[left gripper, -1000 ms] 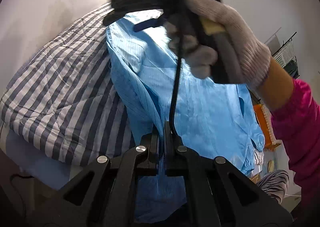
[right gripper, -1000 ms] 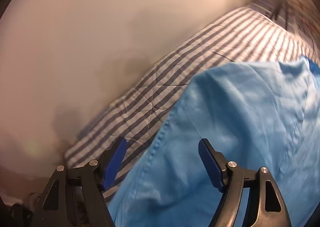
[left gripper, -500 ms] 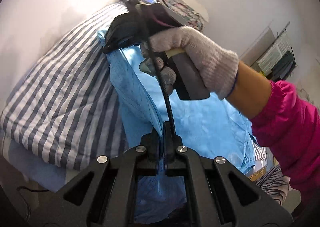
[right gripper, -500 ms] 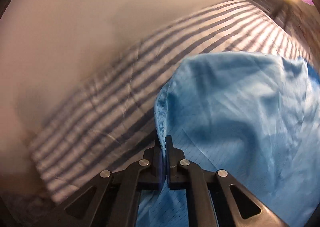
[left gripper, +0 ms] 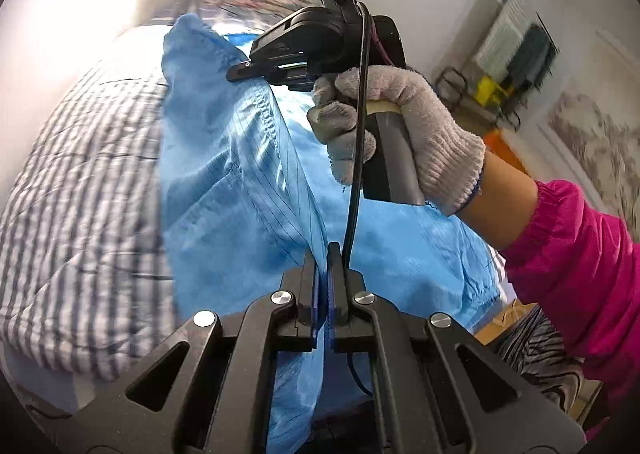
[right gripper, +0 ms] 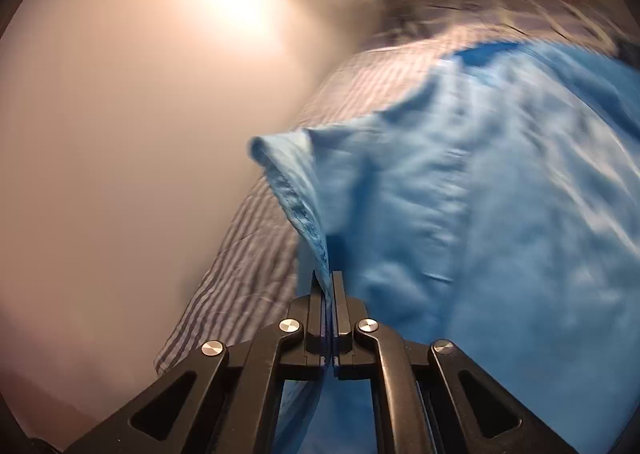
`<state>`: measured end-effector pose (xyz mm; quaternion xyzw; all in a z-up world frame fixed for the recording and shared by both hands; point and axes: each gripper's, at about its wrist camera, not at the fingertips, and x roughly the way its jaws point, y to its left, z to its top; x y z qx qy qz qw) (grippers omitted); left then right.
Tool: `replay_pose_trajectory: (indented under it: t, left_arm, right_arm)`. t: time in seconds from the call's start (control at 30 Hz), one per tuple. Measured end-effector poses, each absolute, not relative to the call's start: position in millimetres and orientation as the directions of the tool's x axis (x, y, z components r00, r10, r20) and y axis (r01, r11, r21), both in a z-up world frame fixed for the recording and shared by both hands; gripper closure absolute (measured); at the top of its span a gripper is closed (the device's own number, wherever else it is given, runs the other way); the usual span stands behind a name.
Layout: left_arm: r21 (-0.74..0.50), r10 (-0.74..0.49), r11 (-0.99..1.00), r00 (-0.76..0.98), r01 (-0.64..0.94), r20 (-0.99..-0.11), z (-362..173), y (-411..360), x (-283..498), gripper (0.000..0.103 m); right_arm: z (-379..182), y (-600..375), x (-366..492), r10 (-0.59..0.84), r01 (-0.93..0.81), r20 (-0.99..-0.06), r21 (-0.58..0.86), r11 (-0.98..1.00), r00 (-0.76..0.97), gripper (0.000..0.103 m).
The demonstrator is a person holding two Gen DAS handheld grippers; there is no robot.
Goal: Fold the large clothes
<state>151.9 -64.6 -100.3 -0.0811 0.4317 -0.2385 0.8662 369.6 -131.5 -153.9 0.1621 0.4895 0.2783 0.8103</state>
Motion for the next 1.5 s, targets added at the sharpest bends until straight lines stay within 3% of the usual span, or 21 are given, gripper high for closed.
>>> replay_pose_trajectory:
  t: [0.13,0.27,0.43,0.5,0.57,0.63,0.77,0.83,0.9,0.93,1.1,1.3,1.5]
  left_arm:
    - [-0.339,-0.492,0.86,0.449,0.381,-0.746,-116,-93,158,0.103]
    - [-0.341,-0.492,0.851,0.383,0.399,-0.782,-135,-109,159,0.103]
    - [-0.345,-0.502,0.838,0.351,0.423,-0.79,-140,-110,151,0.103]
    - [-0.336,-0.501,0.838,0.36,0.43,-0.787,-133,-104,142,0.103]
    - [-0.353,-0.512,0.835,0.362,0.422,-0.779,-132,-91,131,0.103]
    - [-0.393,-0.543,0.823,0.361,0.41,-0.758,-127,-76,118,0.103]
    - [-0.42,-0.567,0.813,0.383,0.403,-0.729,-114,-50,87,0.102]
    - [-0.428,-0.563,0.82,0.405,0.38,-0.72,-108,-35,75,0.091]
    - [-0.447,-0.555,0.831,0.44,0.329,-0.706,-104,-11,70,0.06]
    - [-0.451,-0.546,0.838,0.455,0.307,-0.704,-105,-4,71,0.056]
    - [-0.538,-0.548,0.828,0.434,0.161,-0.714,-126,30,96,0.052]
    - [-0.62,-0.596,0.782,0.365,0.063,-0.715,-159,29,134,0.052]
    - [-0.644,-0.661,0.749,0.218,0.154,-0.718,-174,-16,143,0.052]
  right_arm:
    - [-177,-183,369,0.608,-0.167,-0.698,0.594,0.787,0.38,0.103]
    - [-210,-211,375,0.553,-0.059,-0.749,0.574,0.816,0.365,0.103]
    - [-221,-212,377,0.531,-0.086,-0.778,0.536,0.84,0.335,0.103]
    - [-216,-210,376,0.555,-0.113,-0.769,0.55,0.827,0.319,0.096]
    - [-207,-212,370,0.562,-0.129,-0.76,0.553,0.823,0.325,0.078]
    - [-189,-215,361,0.568,-0.158,-0.747,0.551,0.82,0.345,0.07]
    - [-142,-223,327,0.576,-0.234,-0.727,0.527,0.817,0.374,0.068]
    - [-120,-228,309,0.583,-0.268,-0.711,0.517,0.813,0.393,0.064]
    - [-100,-233,284,0.584,-0.299,-0.698,0.502,0.812,0.414,0.063]
    - [-89,-236,267,0.594,-0.32,-0.686,0.501,0.804,0.42,0.063]
    - [-78,-239,197,0.596,-0.343,-0.695,0.489,0.802,0.402,0.058]
    - [-115,-226,140,0.566,-0.313,-0.761,0.48,0.819,0.316,0.056]
    - [-154,-224,131,0.546,-0.257,-0.8,0.489,0.833,0.248,0.054]
